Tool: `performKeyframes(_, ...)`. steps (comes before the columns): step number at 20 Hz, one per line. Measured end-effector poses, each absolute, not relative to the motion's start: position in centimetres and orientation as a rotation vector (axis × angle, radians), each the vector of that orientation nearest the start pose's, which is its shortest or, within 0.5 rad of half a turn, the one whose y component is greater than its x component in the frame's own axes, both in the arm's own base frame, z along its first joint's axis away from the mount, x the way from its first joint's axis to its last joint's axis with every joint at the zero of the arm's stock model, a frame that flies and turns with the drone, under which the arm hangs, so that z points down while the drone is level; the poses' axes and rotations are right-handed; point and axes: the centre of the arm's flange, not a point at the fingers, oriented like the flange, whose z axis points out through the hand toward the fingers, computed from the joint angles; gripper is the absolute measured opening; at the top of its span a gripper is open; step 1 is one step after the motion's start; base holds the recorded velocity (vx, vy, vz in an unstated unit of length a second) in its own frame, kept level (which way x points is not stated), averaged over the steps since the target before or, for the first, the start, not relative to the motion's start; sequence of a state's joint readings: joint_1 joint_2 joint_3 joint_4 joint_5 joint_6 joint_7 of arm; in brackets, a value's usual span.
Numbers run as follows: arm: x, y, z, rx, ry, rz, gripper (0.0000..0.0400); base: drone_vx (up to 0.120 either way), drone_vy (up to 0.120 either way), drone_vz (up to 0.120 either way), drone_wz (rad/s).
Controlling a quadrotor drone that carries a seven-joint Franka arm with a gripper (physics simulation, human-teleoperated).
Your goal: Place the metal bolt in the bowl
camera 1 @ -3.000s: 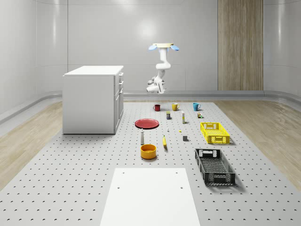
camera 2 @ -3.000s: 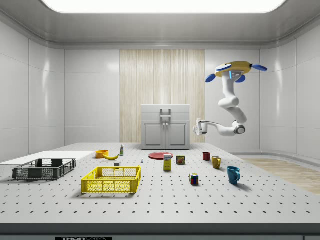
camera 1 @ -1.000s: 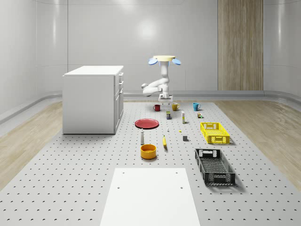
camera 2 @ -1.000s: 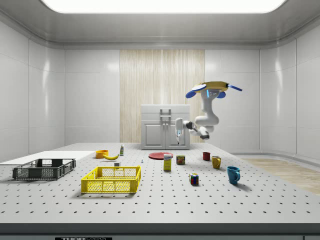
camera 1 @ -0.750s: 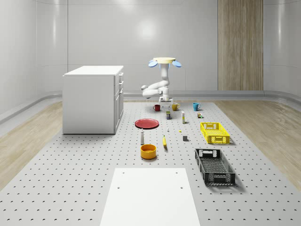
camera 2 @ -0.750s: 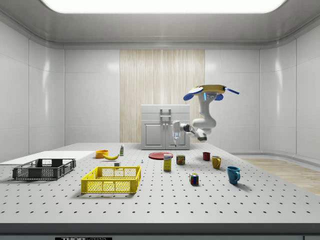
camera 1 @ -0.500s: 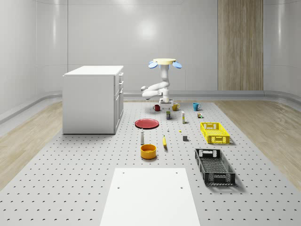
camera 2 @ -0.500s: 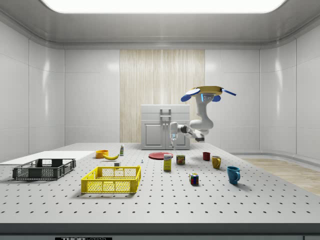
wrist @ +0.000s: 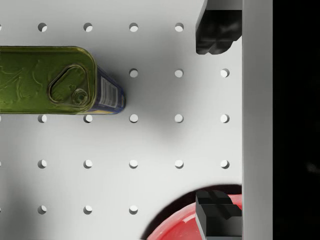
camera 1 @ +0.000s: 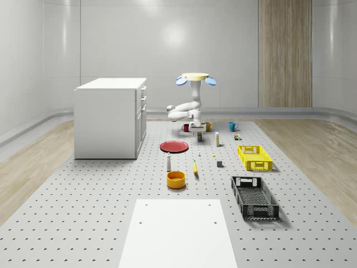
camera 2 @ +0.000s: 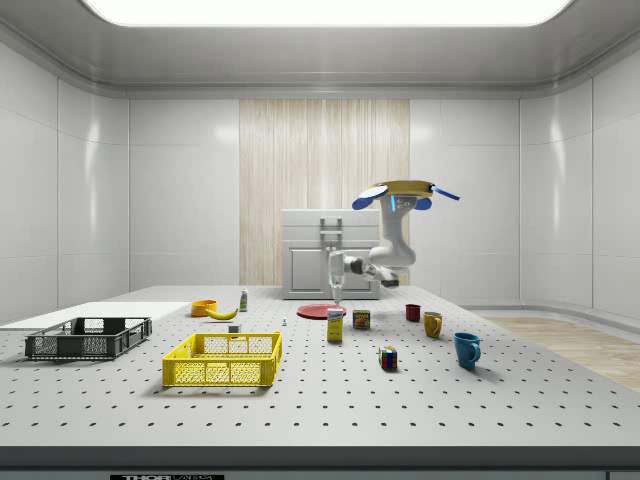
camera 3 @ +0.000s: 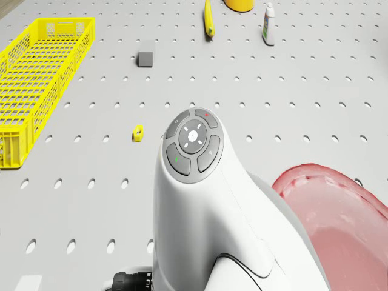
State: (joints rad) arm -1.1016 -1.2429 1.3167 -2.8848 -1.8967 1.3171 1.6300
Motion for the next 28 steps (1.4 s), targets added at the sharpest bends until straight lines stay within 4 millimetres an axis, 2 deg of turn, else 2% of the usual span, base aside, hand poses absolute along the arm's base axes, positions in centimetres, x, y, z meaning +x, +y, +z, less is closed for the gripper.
performKeyframes(6,30.68,-0.01,49.07,0.001,-0.002,0.785,0.0400,0.120,0.000,-0.120,0.000)
performKeyframes(15,30.68,-0.01,49.07,0.001,-0.002,0.785,0.0400,0.120,0.000,-0.044,0.000)
performKeyframes(21,30.68,-0.01,49.07,0.001,-0.002,0.785,0.0400,0.120,0.000,-0.113,0.000)
performKeyframes(28,30.68,-0.01,49.07,0.001,-0.002,0.785,0.0400,0.120,0.000,0.000,0.000)
